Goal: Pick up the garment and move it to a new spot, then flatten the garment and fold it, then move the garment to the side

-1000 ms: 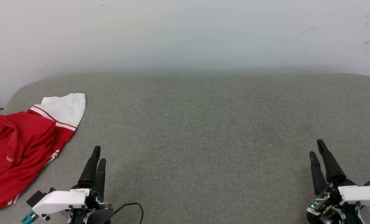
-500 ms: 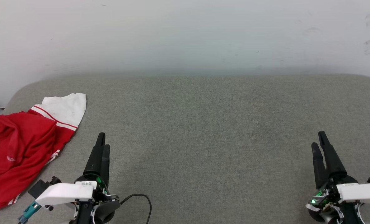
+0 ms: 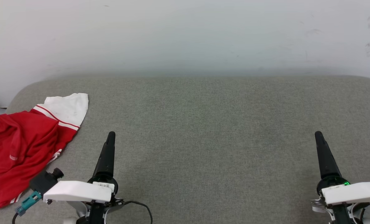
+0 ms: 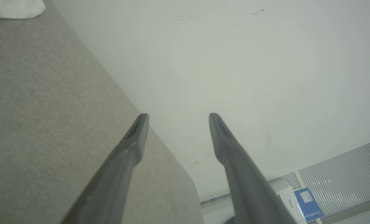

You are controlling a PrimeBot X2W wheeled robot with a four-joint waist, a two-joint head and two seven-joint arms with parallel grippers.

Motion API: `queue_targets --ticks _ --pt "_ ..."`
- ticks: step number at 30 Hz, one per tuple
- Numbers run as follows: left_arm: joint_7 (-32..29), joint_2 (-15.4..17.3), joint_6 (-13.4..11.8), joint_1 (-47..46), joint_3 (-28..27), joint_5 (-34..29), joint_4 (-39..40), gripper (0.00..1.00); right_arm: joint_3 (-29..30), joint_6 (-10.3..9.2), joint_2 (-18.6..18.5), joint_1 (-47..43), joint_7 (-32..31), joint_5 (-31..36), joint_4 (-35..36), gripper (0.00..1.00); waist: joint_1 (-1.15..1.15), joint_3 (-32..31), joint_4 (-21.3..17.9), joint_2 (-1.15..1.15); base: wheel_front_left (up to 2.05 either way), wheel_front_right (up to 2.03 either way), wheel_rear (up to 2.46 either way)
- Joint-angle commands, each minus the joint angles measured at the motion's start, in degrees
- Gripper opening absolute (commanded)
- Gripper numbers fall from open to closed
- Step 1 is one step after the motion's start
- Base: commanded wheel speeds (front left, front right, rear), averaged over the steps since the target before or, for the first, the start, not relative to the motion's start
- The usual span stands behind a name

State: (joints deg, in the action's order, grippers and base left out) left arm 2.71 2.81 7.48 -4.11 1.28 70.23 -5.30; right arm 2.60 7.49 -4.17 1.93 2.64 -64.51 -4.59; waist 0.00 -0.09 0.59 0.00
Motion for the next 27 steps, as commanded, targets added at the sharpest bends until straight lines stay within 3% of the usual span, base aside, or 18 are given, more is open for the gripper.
queue_targets --ticks 1,5,27 --pt "0.71 0.10 0.01 -0.52 0.18 -3.99 1.30 1.00 0.09 0.01 0.19 -0.01 0.84 5.14 1.49 1.00 0.00 -0.02 0.08 0.00 0.00 0.00 0.00" --pt "1.50 0.09 0.01 -0.36 0.56 -10.70 1.33 1.00 -0.09 0.00 0.39 -0.24 1.60 12.54 2.02 1.00 0.00 -0.07 0.18 0.00 0.00 0.00 0.00" --pt "5.46 1.55 -0.71 0.76 0.72 -39.85 0.23 1.00 0.27 0.00 1.21 -2.41 1.79 37.21 5.06 1.00 0.00 -0.22 0.32 0.00 0.00 0.00 0.00"
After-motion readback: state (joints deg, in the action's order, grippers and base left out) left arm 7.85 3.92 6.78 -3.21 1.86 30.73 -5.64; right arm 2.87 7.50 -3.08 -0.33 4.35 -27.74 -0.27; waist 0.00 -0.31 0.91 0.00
